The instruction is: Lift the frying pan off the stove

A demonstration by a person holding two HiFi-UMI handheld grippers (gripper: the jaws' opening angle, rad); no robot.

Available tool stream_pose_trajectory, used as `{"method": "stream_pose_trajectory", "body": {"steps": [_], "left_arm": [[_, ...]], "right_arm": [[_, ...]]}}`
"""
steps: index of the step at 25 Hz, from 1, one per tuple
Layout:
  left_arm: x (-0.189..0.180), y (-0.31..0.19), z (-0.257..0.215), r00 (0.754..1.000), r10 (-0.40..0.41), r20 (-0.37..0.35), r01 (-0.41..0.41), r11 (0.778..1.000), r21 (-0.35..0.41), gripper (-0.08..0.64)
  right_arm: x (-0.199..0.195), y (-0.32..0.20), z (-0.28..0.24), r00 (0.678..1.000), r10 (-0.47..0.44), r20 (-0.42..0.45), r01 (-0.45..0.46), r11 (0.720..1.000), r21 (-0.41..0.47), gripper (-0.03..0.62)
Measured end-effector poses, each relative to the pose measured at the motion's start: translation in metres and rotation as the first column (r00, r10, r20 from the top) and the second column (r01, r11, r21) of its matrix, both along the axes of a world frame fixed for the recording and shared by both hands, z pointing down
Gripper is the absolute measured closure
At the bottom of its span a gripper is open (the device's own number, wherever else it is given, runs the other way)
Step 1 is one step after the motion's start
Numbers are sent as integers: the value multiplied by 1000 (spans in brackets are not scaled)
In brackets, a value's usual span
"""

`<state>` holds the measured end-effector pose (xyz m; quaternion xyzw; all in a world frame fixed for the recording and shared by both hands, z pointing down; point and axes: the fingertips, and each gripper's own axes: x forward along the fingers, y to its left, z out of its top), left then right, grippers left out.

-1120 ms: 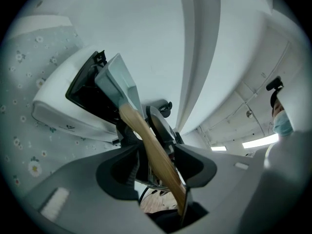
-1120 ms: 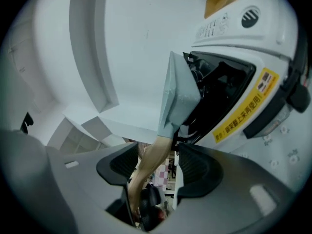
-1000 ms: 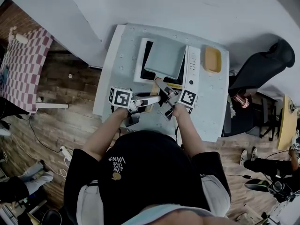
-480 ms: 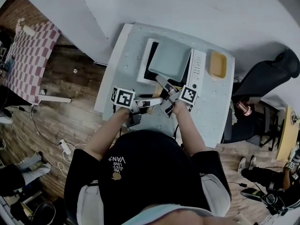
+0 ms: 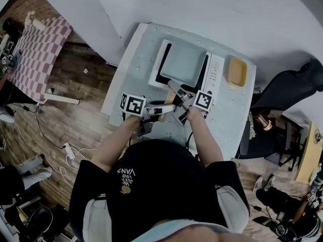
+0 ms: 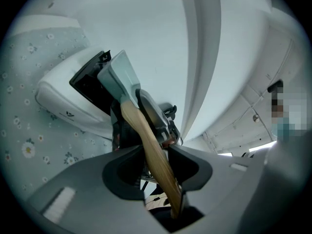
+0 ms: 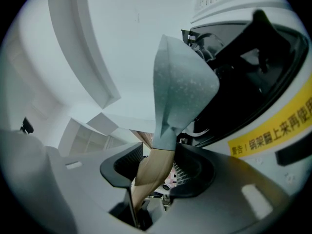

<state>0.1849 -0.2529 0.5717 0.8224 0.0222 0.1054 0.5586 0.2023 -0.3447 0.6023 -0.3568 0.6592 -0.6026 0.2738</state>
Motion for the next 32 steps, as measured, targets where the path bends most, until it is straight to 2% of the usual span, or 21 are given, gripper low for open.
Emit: {"method": "stream_pose_trajectory", "body": {"steps": [7,16,21,25,32], "left_arm": [[2,17,-2,999,-41,9,41,999,24,414],[6,48,-8,993,-118,-17,118,993,24,417],[5,60,-8,987,-155,-33,156,987,43,419],[4,77,-14,987,-150,-58,152,988,27,420],[-8,102,-24,983,-159,-90,163,986,38,420]], "right_arm": [[-3,17,-4,999,-47,-21,47,999,6,406],[-2,48,-11,992,-113,-52,114,993,12,405],[-13,61,-28,990,-138,10,136,986,95,406],[-9,77,-24,989,-132,-66,135,990,45,405],[-16,105,-27,985,-118,-124,122,992,23,405]]}}
